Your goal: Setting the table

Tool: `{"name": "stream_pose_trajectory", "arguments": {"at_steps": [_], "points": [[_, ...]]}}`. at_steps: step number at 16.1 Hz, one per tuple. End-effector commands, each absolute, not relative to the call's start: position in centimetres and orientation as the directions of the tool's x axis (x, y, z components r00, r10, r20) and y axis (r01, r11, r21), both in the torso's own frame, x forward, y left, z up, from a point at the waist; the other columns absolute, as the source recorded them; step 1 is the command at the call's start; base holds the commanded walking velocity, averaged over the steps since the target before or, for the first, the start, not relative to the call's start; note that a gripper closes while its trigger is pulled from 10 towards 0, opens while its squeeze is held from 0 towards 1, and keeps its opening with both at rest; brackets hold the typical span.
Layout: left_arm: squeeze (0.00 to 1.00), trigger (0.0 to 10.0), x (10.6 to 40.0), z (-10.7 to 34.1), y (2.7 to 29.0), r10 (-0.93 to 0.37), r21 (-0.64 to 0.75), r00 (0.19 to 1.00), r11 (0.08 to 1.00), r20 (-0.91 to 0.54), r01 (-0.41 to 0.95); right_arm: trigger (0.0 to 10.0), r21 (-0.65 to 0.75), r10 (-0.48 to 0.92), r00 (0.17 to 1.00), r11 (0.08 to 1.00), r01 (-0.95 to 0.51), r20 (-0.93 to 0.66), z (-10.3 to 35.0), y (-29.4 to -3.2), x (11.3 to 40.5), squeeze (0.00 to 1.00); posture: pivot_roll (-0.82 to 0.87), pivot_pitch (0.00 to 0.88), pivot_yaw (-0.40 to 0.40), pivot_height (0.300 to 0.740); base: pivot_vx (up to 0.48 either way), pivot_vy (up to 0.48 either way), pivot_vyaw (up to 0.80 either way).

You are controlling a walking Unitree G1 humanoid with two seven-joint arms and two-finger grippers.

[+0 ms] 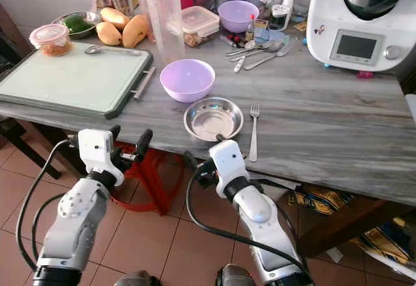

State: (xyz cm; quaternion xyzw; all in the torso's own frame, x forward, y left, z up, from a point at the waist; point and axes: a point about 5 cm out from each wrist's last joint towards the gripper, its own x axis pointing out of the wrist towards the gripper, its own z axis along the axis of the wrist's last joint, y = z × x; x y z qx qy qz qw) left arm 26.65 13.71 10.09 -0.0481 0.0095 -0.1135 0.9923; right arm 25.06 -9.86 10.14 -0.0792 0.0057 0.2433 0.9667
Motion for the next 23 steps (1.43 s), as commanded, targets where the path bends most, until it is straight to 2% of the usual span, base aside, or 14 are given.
{"name": "stream_pose_trajectory", "arguments": {"at_steps": [1, 2, 3, 4, 5, 9, 11, 12, 13, 14, 18, 23], "points": [[0.00, 10.0, 26.9, 9.8, 14.0, -0.199, -0.081, 0.980, 0.977, -0.034, 0.195, 10.0, -0.182, 0.445, 0.896, 0.881, -0.437, 0.001, 11.1, -10.3, 25.2, 1.00, -0.03, 0.000, 0.027, 0.740, 0.000, 0.000, 0.00], [0.00, 10.0, 27.0, 9.8, 14.1, -0.192, -0.083, 0.981, 0.978, -0.033, 0.189, 10.0, -0.171, 0.394, 0.919, 0.907, -0.385, 0.023, 11.4, -10.8, 25.2, 1.00, -0.03, 0.000, 0.026, 0.740, 0.000, 0.000, 0.00], [0.00, 10.0, 27.1, 9.8, 14.1, -0.184, -0.080, 0.983, 0.980, -0.028, 0.181, 10.0, -0.164, 0.366, 0.930, 0.920, -0.356, 0.032, 11.5, -11.1, 25.3, 0.90, -0.03, 0.000, 0.025, 0.740, 0.000, 0.000, 0.00], [0.00, 10.0, 27.1, 9.8, 14.2, -0.176, -0.078, 0.984, 0.982, -0.029, 0.174, 10.0, -0.170, 0.331, 0.943, 0.932, -0.320, 0.040, 11.6, -11.5, 25.3, 0.60, -0.03, 0.000, 0.026, 0.740, 0.000, 0.000, 0.00], [0.00, 10.0, 27.2, 9.8, 14.1, -0.176, -0.073, 0.984, 0.982, -0.033, 0.173, 10.0, -0.165, 0.296, 0.954, 0.944, -0.284, 0.047, 11.5, -11.8, 25.3, 0.44, -0.03, 0.000, 0.026, 0.740, 0.000, 0.000, -0.73], [0.00, 10.0, 27.3, 9.8, 14.0, -0.180, -0.070, 0.983, 0.982, -0.034, 0.177, 10.0, -0.172, 0.301, 0.952, 0.942, -0.288, 0.054, 11.6, -11.7, 25.3, 0.37, -0.03, 0.000, 0.026, 0.740, 0.000, 0.000, -0.73], [0.00, 10.0, 27.3, 9.8, 14.0, -0.182, -0.068, 0.983, 0.981, -0.035, 0.179, 10.0, -0.172, 0.291, 0.955, 0.945, -0.279, 0.051, 11.4, -11.9, 25.3, 0.28, -0.03, 0.000, 0.026, 0.740, 0.000, 0.000, -0.72], [0.00, 10.0, 27.3, 9.8, 14.0, -0.183, -0.066, 0.983, 0.981, -0.035, 0.180, 10.0, -0.172, 0.287, 0.957, 0.946, -0.274, 0.053, 11.5, -11.9, 25.3, 0.21, -0.03, 0.000, 0.027, 0.740, 0.000, 0.000, -0.71], [0.00, 10.0, 27.3, 9.8, 14.0, -0.184, -0.065, 0.982, 0.981, -0.036, 0.182, 10.0, -0.168, 0.278, 0.959, 0.949, -0.266, 0.052, 11.4, -12.1, 25.4, 0.07, -0.03, 0.000, 0.027, 0.740, 0.000, 0.000, -0.64], [0.00, 10.0, 27.3, 9.8, 14.0, -0.185, -0.064, 0.982, 0.981, -0.037, 0.182, 10.0, -0.165, 0.273, 0.960, 0.951, -0.262, 0.053, 11.4, -12.1, 25.4, 0.00, -0.03, 0.000, 0.027, 0.740, -0.240, 0.000, -0.61], [0.00, 10.0, 27.3, 9.8, 14.0, -0.188, -0.058, 0.981, 0.981, -0.037, 0.186, 10.0, -0.179, 0.270, 0.961, 0.950, -0.256, 0.059, 11.4, -12.1, 25.4, 0.00, -0.03, 0.000, 0.029, 0.740, -0.286, 0.000, -0.26], [0.00, 10.0, 27.4, 10.1, 14.2, -0.184, -0.053, 0.983, 0.982, -0.028, 0.182, 10.0, -0.213, 0.128, 0.989, 0.971, -0.109, 0.073, 11.4, -14.3, 25.8, 0.00, -0.03, 0.000, 0.027, 0.740, -0.288, 0.000, 0.00]]}}
